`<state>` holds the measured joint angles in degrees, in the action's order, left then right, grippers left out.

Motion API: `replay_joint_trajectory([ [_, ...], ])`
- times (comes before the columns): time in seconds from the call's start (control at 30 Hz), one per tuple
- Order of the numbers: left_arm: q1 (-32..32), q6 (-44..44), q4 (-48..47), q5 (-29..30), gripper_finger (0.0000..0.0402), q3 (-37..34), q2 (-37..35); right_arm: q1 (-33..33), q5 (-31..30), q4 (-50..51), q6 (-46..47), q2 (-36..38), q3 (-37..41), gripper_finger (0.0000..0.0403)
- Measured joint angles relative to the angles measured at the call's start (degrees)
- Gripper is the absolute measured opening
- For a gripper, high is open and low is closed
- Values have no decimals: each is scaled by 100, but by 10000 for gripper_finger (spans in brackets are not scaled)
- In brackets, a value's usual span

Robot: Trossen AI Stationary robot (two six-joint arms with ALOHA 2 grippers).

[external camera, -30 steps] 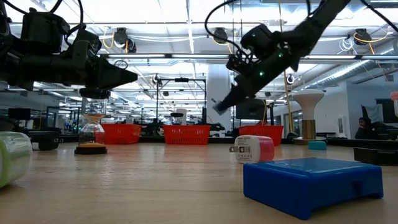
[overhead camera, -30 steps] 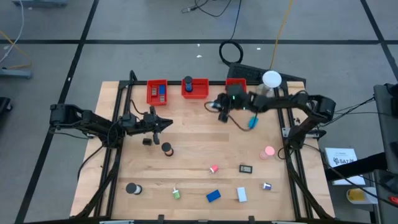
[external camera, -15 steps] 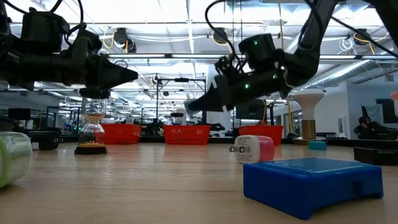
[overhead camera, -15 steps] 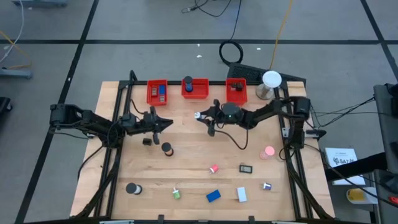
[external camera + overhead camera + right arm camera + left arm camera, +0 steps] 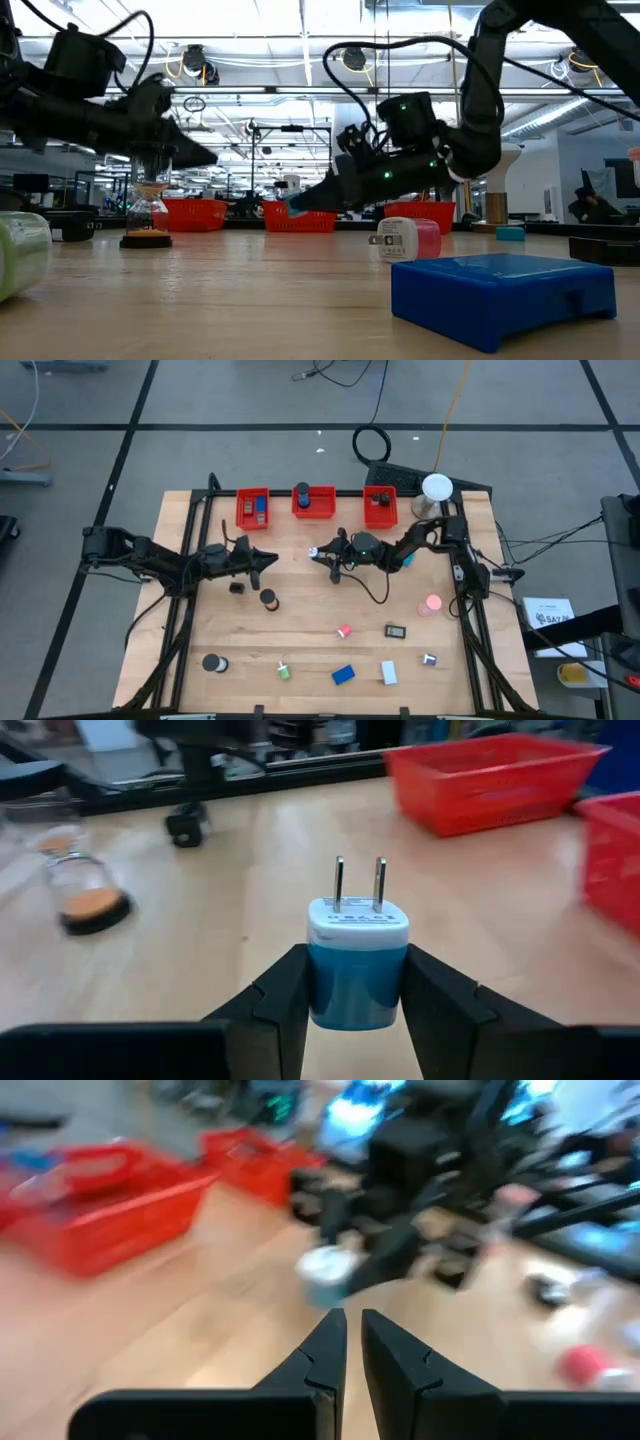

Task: Pick & Place Office items
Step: Remove the blue charger adapter from the right orange basket

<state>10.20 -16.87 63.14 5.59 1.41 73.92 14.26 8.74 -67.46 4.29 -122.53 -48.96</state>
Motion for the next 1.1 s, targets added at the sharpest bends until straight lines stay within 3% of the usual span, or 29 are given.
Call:
replay_joint_trajectory([
  [0.1, 2, 1, -260, 288, 35, 0, 2, -113, 200, -17, 40, -231, -266, 123],
  [0.3, -20, -26, -304, 324, 35, 0, 58, -297, 206, 94, -89, -545, -667, 123],
  [0.5, -303, -88, -116, 693, 5, 66, 591, -350, 206, 395, -292, -571, -773, 123],
  [1.1, -380, 8, -206, 1047, 5, 1017, 2348, -461, 204, 524, -421, -569, -766, 123],
])
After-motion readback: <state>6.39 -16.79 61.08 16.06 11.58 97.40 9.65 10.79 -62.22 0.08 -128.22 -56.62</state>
